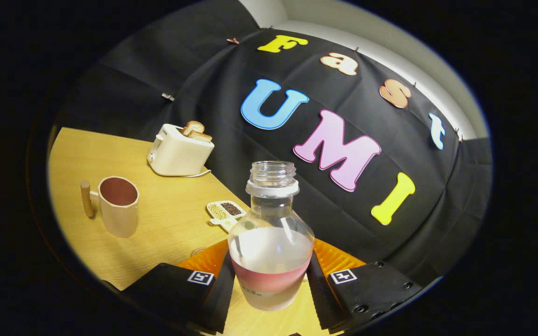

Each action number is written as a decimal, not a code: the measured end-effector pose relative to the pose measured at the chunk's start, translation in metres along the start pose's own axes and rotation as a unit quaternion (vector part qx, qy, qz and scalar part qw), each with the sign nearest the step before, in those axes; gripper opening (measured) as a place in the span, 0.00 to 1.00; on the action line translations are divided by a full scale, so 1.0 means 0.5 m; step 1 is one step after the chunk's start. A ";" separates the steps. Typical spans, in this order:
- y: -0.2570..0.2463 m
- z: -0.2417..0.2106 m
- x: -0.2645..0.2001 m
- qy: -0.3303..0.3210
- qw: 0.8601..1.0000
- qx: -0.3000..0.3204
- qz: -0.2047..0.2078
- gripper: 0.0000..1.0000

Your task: Take the bottle from table, then pour the juice into the cup, finally place the bottle on the coaster

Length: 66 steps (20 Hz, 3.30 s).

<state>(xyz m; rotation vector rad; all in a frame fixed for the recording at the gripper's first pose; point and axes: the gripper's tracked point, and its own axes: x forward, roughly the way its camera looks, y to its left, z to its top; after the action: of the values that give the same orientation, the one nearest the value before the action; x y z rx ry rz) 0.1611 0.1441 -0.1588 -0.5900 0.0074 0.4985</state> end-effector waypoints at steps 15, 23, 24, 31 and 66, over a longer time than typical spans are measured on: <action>0.192 0.054 0.092 0.011 0.974 -0.220 0.055 0.75; 0.266 0.048 0.103 -0.009 0.941 -0.323 0.097 0.74; 0.272 0.045 0.105 -0.011 0.937 -0.335 0.101 0.74; 0.310 0.016 0.115 -0.013 0.908 -0.402 0.118 0.74; 0.325 0.025 0.126 -0.071 0.787 -0.593 0.154 0.74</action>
<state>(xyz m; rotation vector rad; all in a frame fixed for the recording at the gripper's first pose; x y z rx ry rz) 0.1412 0.2953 -0.2442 -1.8153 -0.3904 0.8551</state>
